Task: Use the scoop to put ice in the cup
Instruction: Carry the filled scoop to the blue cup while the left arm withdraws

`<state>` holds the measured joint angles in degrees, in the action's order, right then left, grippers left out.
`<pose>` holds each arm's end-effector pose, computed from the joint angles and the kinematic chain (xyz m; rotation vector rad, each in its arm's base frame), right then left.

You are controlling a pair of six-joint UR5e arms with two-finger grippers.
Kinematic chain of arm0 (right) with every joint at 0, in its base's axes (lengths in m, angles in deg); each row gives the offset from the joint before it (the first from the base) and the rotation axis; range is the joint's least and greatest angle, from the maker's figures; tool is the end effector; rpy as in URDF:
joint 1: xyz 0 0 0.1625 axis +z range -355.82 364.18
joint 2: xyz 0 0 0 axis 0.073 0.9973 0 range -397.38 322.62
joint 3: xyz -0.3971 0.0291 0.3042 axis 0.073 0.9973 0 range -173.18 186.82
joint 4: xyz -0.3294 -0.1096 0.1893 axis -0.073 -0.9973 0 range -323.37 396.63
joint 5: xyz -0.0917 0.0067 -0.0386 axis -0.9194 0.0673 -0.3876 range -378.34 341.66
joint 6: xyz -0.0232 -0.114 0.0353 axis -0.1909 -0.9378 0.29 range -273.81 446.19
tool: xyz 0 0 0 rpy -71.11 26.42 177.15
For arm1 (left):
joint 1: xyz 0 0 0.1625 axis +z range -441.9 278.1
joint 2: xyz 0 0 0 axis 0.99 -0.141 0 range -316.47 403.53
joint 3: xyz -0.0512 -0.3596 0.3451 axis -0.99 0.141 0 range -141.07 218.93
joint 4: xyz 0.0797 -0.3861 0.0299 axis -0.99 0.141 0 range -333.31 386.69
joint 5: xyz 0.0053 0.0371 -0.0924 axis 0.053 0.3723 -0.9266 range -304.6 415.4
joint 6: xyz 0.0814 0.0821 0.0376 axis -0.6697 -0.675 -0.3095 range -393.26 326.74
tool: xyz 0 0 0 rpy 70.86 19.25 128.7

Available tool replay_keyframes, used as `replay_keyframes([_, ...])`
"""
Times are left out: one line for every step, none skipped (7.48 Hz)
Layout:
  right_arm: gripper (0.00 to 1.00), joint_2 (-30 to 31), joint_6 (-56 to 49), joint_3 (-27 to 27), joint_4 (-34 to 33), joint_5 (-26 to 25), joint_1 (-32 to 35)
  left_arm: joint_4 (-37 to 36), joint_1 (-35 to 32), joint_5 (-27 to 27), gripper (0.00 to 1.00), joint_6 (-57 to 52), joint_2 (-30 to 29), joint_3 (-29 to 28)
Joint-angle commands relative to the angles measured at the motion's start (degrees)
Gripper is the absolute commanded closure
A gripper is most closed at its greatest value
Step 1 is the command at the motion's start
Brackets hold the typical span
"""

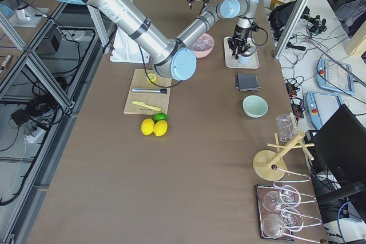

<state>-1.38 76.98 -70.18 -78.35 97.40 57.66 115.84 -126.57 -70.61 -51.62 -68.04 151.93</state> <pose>-0.4188 -0.7007 0.2906 0.1666 -0.5138 -0.8421 0.3756 -0.4584 0.3693 0.6206 0.8087 1.2604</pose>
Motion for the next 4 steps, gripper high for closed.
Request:
replay_keyframes([1.0,-2.08,-5.72,1.06,-4.46,-4.29,-1.7,-2.76,-14.85,-10.1,0.01,-0.36,7.73,-1.63])
replay_keyframes([1.0,-2.08,-8.08,0.97,-5.68,-5.07,-1.97,-2.75,-20.31,-11.62,0.01,-0.45,10.73,-3.03])
replay_keyframes([1.0,-2.34,-10.36,0.71,-7.09,-6.3,-2.23,-2.75,-26.36,-14.94,0.01,-0.53,14.07,-4.61])
replay_keyframes([1.0,-2.6,-11.26,0.71,-7.88,-7.01,-2.32,-2.67,-31.3,-17.15,0.01,0.07,16.8,-9.07])
